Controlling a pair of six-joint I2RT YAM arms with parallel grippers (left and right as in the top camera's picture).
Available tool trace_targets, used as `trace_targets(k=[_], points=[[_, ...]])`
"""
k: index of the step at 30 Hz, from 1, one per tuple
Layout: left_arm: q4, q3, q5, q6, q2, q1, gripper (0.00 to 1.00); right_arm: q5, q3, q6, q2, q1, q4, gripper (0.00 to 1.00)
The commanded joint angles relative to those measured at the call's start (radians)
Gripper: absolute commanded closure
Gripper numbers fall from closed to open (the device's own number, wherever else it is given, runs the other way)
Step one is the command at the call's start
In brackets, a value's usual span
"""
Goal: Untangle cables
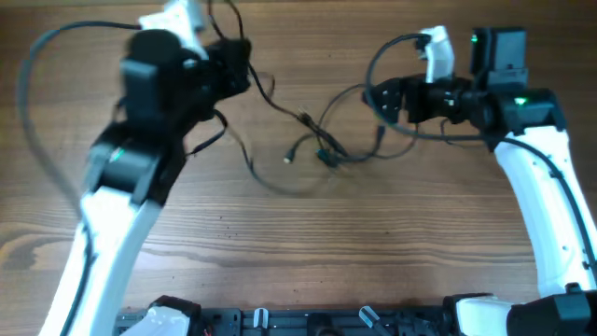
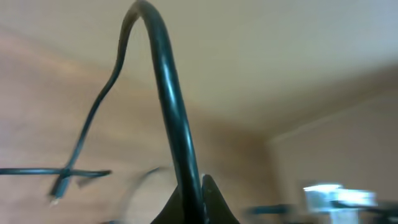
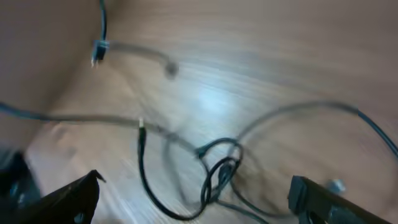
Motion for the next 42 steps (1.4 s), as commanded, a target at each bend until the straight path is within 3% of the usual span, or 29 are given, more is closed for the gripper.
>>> trace_targets(k=[1, 13, 16, 21, 23, 25, 26, 28, 29, 30, 31, 33, 37, 42], points=[[0.014, 0.011, 0.045, -0.171, -0.056, 0.005, 0.96, -0.176, 0.019, -0.102, -0.018, 0.052, 0.081, 0.01], [0.018, 0.011, 0.104, -0.348, -0.031, 0.006, 0.96, -0.164, 0.019, -0.108, -0.023, 0.333, 0.29, 0.02], [0.022, 0.011, 0.126, -0.371, -0.031, 0.006, 0.96, -0.05, 0.018, -0.027, -0.014, 0.369, 0.346, 0.11], [0.022, 0.011, 0.156, -0.372, -0.031, 0.006, 0.96, -0.049, 0.018, 0.001, 0.012, 0.409, 0.427, 0.28], [0.022, 0.011, 0.156, -0.372, -0.031, 0.006, 0.96, -0.049, 0.018, 0.001, 0.02, 0.425, 0.443, 0.41], [0.021, 0.011, 0.156, -0.371, -0.031, 0.006, 0.96, -0.035, 0.018, 0.006, 0.023, 0.429, 0.444, 0.65], [0.021, 0.01, 0.154, -0.367, -0.031, 0.006, 0.94, 0.008, 0.018, 0.037, 0.023, 0.429, 0.44, 0.8], [-0.015, 0.01, 0.105, -0.367, -0.031, 0.006, 0.83, 0.158, 0.019, 0.116, 0.01, 0.421, 0.406, 0.96], [-0.053, 0.01, 0.063, -0.367, -0.031, 0.006, 0.75, 0.224, 0.028, 0.13, -0.006, 0.412, 0.372, 0.96], [-0.094, 0.008, 0.013, -0.367, -0.027, 0.006, 0.58, 0.27, 0.045, 0.132, -0.022, 0.406, 0.331, 0.96], [-0.127, 0.008, -0.018, -0.367, -0.022, 0.006, 0.47, 0.318, 0.073, 0.131, -0.035, 0.401, 0.279, 0.96], [-0.199, 0.008, -0.068, -0.316, 0.01, 0.006, 0.35, 0.475, 0.206, 0.132, -0.051, 0.389, 0.095, 0.96], [-0.264, 0.008, -0.07, -0.163, 0.107, 0.006, 0.23, 0.567, 0.39, 0.163, -0.047, 0.367, -0.061, 0.96], [-0.306, 0.008, 0.084, 0.086, 0.275, 0.005, 0.24, 0.626, 0.478, 0.375, -0.047, 0.296, -0.127, 0.96]])
